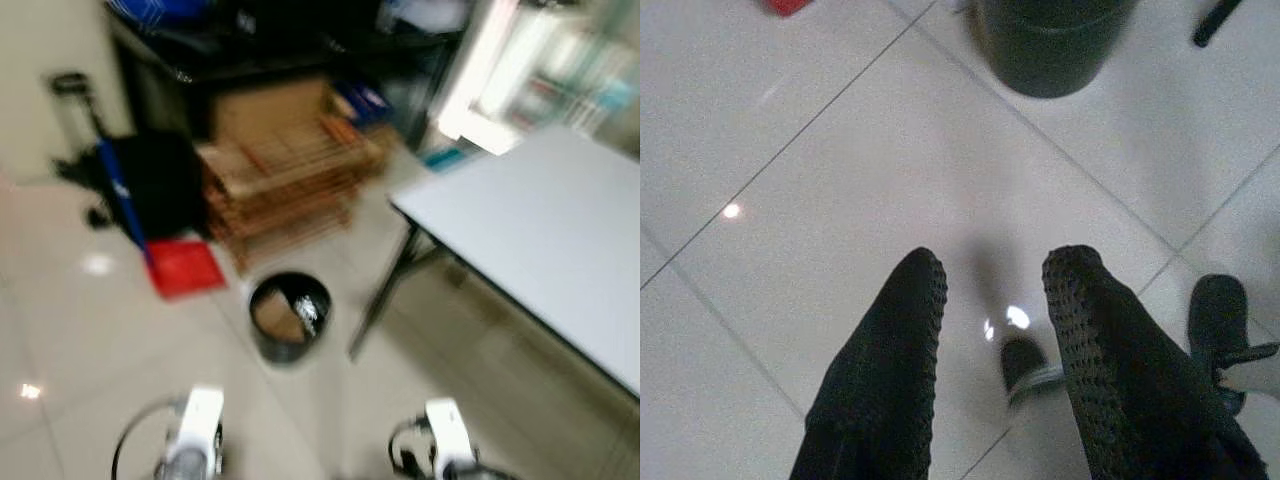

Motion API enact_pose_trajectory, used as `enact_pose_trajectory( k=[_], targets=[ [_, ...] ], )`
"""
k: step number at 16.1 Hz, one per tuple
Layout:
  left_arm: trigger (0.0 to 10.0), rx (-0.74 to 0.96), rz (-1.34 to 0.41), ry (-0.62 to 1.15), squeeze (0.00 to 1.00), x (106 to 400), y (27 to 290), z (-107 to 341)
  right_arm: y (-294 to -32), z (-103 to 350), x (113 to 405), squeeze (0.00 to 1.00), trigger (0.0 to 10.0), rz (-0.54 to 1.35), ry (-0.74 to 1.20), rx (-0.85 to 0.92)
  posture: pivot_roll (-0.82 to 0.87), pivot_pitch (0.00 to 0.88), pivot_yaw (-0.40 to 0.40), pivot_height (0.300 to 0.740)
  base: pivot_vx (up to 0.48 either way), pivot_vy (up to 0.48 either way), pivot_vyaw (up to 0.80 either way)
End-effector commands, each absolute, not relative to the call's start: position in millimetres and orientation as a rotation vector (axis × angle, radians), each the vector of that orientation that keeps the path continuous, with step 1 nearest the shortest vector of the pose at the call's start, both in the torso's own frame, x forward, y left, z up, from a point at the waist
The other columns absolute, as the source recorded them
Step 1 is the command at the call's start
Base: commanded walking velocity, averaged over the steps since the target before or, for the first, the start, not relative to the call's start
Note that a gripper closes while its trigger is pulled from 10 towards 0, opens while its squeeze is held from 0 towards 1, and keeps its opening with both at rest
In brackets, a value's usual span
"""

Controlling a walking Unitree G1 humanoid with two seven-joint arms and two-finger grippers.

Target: Picking trash to rubbish bin

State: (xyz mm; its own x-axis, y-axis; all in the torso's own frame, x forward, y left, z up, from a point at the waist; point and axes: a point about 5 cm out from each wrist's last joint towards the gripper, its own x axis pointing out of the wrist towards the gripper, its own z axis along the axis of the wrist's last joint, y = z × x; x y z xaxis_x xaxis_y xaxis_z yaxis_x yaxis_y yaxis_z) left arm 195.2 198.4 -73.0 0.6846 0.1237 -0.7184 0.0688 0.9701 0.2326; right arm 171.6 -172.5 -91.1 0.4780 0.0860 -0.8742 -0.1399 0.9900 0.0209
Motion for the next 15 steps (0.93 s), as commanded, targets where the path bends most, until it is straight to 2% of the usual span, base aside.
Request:
enact_pose_trajectory(
  k=[1, 7, 15],
  targets=[
    [10.0, 0.248, 0.025, 0.819, 0.00, 193.7, 195.4, -74.1, -177.9, -90.3, 172.2, 0.00, 10.0, 0.124, 1.064, -0.057, -0.05, 0.066, -0.144, 0.740, -0.341, 0.000, 0.00],
    [10.0, 0.247, 0.024, 0.820, 0.00, 193.4, 194.9, -74.3, -177.6, -89.5, 174.0, 0.00, 10.0, 0.130, 1.060, -0.055, -0.05, 0.067, -0.145, 0.740, -0.340, 0.000, 0.00],
    [10.0, 0.258, 0.032, 0.832, 0.00, 191.3, 196.5, -75.4, -175.8, -89.0, 175.2, 0.00, 10.0, 0.137, 1.054, -0.054, -0.05, 0.069, -0.146, 0.740, 0.000, 0.000, 0.00]
  ],
)
